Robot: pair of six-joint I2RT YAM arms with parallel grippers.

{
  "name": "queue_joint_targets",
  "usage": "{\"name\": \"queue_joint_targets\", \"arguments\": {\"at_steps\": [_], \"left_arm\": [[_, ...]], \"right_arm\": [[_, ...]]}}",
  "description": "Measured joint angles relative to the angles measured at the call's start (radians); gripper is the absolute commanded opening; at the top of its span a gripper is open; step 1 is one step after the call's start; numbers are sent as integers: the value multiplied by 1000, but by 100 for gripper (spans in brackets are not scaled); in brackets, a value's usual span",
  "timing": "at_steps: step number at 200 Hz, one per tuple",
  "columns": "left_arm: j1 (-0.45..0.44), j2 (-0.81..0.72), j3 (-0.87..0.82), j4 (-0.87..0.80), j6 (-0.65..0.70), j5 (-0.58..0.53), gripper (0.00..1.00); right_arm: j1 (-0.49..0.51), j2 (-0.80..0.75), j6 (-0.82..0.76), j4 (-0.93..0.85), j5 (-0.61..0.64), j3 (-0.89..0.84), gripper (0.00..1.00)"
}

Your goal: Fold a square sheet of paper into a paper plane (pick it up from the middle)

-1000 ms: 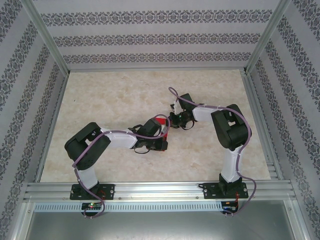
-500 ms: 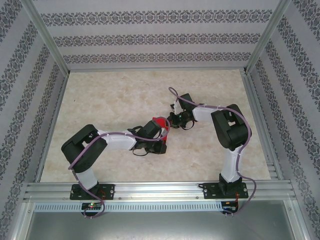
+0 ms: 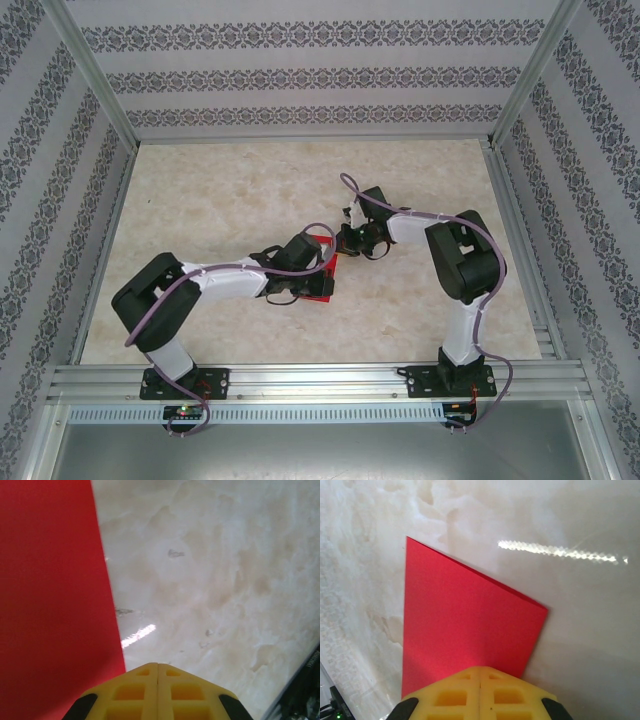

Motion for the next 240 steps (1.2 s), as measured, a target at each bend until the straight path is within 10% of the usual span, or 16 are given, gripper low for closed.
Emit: {"name": "queue_joint_targets", "arguments": {"at_steps": [240], "left_arm": [[0, 48, -16, -14, -26, -27, 0]], "right_arm": [[114, -110, 100, 59, 5, -195, 0]]}}
